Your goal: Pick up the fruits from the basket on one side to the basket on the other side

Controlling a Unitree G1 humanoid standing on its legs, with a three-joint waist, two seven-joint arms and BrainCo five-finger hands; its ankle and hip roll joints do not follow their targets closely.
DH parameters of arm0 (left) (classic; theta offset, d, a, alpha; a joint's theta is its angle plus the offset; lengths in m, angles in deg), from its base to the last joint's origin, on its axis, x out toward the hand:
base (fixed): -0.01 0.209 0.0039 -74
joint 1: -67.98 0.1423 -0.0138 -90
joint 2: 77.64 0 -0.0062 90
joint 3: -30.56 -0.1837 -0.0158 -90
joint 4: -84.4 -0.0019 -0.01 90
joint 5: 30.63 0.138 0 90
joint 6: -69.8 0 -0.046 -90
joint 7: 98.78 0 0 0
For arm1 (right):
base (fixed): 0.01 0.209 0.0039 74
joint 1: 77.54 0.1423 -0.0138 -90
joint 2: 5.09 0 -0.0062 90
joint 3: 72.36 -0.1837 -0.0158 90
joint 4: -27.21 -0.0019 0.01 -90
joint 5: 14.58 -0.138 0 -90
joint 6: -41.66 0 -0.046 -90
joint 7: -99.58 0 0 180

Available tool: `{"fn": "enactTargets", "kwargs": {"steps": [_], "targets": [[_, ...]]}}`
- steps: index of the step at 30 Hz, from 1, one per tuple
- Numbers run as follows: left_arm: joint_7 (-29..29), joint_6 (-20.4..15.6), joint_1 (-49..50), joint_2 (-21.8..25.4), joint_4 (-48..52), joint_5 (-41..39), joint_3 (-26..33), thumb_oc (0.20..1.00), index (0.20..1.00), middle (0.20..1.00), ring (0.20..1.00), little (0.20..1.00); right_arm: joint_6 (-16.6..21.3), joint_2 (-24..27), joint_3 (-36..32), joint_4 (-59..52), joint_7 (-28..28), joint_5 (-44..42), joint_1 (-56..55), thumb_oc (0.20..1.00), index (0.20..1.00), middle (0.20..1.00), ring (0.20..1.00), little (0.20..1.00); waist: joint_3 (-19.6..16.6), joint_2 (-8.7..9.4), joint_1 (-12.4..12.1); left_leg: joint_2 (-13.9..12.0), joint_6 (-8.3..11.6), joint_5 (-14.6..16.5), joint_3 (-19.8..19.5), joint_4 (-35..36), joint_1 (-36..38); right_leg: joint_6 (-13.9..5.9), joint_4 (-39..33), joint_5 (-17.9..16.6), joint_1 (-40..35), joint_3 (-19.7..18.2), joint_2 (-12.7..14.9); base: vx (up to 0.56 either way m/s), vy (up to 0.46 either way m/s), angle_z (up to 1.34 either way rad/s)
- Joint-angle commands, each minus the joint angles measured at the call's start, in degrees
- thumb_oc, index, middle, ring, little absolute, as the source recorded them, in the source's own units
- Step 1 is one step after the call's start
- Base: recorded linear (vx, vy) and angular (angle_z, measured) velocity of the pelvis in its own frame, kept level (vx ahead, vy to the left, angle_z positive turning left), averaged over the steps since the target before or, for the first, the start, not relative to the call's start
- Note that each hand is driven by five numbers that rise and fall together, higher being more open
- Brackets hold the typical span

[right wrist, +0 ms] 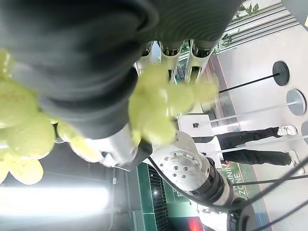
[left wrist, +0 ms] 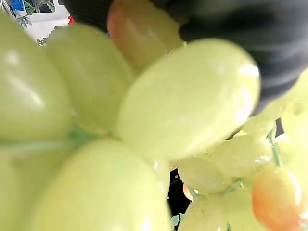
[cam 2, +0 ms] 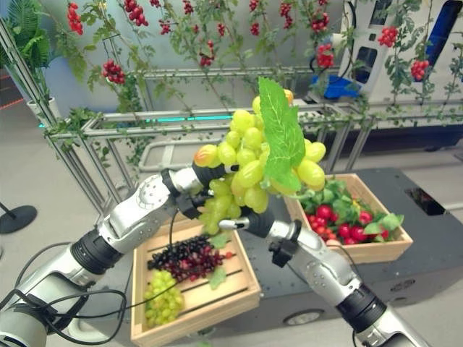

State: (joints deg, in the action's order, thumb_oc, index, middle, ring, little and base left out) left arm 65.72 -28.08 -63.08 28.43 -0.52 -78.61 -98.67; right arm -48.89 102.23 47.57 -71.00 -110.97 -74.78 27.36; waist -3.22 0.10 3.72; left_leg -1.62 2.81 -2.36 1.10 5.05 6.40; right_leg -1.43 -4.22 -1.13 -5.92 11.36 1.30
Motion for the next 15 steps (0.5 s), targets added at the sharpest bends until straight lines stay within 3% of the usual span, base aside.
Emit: {"fn": "enactTargets", "kwargs": {"steps": [1, 15], "targets": [[0.50, -1.72, -2.10, -2.93, -5.53, 1.33, 3.24, 0.200, 0.200, 0.200, 0.200, 0.200, 2.23, -3.48, -2.21, -2.57, -0.73, -3.42, 2.45, 0.200, 0.200, 0.200, 0.200, 0.200, -2.21, 2.09, -0.44, 3.98, -2.10, 2.85, -0.07, -0.05, -0.49, -5.21, 3.37, 1.00, 2.11, 0.69, 1.21, 0.00, 0.000, 0.00], [0.63, -1.90, -1.83, -3.52, -6.83, 2.31, 3.66, 0.200, 0.200, 0.200, 0.200, 0.200, 1.88, -2.97, -2.14, -1.50, -0.96, -3.29, 0.75, 0.200, 0.200, 0.200, 0.200, 0.200, -1.69, 2.25, -0.42, 3.92, -2.29, 3.27, -0.21, -0.08, -0.20, -5.33, 3.73, 1.39, 1.96, 0.98, 1.28, 0.00, 0.000, 0.00]]}}
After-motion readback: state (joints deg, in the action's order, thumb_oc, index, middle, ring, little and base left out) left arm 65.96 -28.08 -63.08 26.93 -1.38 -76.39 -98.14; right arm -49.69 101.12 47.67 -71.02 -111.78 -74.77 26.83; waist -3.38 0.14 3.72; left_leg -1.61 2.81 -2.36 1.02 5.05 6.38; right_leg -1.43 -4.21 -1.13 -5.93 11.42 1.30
